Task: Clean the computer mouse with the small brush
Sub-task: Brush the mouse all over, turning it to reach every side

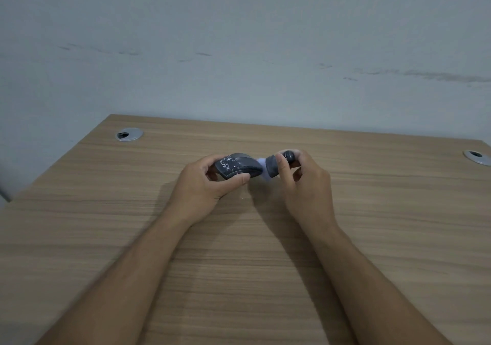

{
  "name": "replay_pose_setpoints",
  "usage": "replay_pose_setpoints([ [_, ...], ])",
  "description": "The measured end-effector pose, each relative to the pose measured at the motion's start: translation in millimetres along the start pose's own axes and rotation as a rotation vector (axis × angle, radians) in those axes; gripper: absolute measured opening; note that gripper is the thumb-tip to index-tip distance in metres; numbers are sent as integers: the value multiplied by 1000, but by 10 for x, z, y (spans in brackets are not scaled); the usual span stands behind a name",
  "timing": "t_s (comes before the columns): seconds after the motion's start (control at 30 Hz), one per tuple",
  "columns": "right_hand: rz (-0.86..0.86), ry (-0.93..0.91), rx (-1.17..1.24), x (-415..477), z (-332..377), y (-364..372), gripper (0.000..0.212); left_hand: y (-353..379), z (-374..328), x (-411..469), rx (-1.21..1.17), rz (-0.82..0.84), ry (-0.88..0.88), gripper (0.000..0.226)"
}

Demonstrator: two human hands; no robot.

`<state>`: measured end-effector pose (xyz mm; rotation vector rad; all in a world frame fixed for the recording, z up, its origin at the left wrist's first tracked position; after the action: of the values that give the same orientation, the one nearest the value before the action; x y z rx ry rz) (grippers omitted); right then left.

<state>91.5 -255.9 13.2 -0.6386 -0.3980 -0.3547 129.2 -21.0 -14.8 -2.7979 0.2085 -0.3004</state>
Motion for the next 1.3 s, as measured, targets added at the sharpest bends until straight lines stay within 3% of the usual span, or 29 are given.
replay_pose_setpoints([
  [0.2,-95,-28,86,20,106,-183,16,40,4,21,64,2,0,40],
  [0.37,-10,-125,48,-44,251,-47,15,23,25,43,69,10,43,46],
  [0.63,-13,14,121,34,-20,-73,15,45,-28,12,79,23,70,49],
  [0.73,-14,-56,191,-7,186,-112,18,36,-4,33,121,13,65,48],
  [0.87,113,-191,158,-86,401,27,13,30,34,57,146,19,53,48],
  [1.13,77,-159,119,9,211,-72,12,36,56,44,43,16,-1,42],
  [1.3,212,-302,129,-65,471,-32,19,6,108,59,15,3,-72,43],
])
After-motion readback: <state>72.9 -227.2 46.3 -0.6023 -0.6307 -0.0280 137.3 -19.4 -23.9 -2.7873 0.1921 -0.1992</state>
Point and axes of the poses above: each hand's wrist, its own x-axis towards the middle knuckle, its own y-axis out of the palm, z = x × y, the point moved 9 cm from there along x, towards the middle knuckle, and after that the axes turned 6 degrees about z, right-handed, at the moved point
